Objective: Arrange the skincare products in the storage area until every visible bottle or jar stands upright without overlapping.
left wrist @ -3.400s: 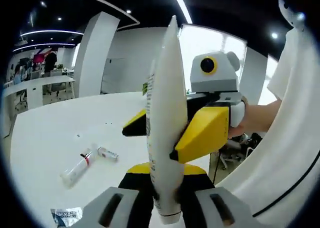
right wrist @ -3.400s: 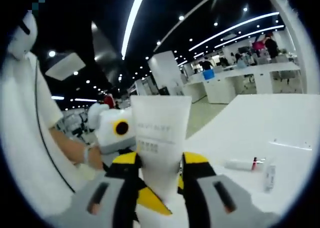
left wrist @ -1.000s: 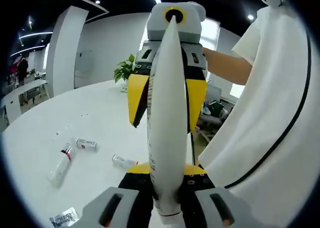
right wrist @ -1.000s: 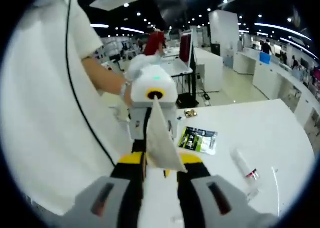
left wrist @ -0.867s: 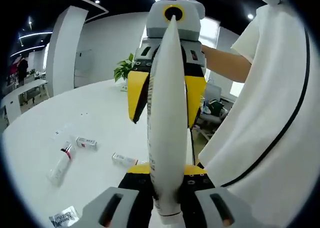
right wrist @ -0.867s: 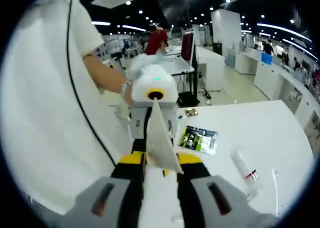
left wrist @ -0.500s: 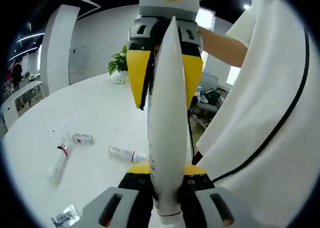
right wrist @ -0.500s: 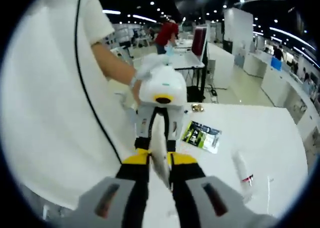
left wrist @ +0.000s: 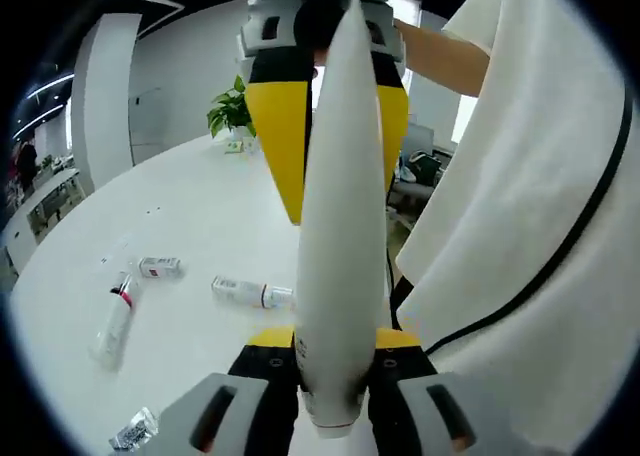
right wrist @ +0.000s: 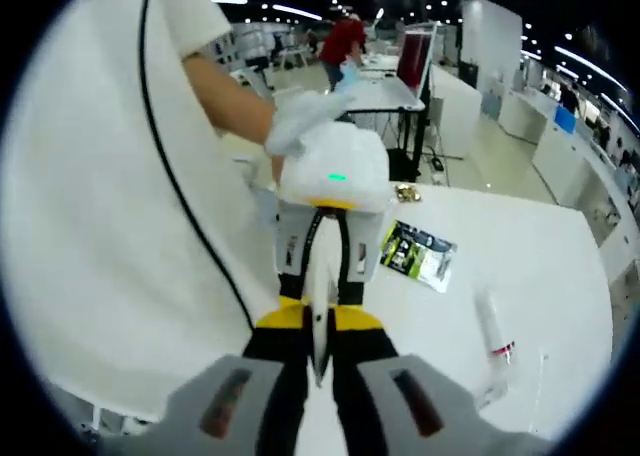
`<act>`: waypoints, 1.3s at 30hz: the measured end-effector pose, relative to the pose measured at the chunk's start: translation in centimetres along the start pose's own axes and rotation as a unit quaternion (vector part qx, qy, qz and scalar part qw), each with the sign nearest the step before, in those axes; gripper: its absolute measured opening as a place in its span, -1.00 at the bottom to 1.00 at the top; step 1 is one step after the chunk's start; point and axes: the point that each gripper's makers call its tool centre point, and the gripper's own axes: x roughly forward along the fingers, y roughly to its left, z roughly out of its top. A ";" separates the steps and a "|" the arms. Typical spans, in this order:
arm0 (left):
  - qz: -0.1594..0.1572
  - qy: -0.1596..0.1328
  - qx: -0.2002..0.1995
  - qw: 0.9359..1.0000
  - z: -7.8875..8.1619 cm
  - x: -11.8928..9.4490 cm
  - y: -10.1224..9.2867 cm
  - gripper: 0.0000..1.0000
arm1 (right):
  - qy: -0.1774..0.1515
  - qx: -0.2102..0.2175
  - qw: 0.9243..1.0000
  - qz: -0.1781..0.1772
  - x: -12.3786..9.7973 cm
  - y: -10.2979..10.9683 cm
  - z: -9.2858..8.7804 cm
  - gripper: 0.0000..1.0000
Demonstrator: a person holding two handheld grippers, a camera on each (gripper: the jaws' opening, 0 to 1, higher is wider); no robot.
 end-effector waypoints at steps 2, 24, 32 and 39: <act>0.011 -0.002 -0.012 1.000 -0.2 0.0 0.3 -0.52 | 0.005 -0.001 1.000 -0.002 0.2 -0.2 0.0 -0.91; 0.130 0.002 -0.187 0.974 -5.0 -2.6 2.9 -0.39 | 0.081 -0.001 0.997 0.002 1.3 -3.0 -4.0 -0.92; 0.147 -0.014 -0.208 0.967 -5.2 -3.6 2.5 -0.41 | 0.099 -0.001 0.995 -0.033 0.0 -6.2 -5.8 -0.92; 0.184 -0.041 -0.223 0.956 -5.2 -4.8 2.3 -0.44 | 0.134 0.010 0.989 -0.059 -1.2 -9.7 -8.3 -0.92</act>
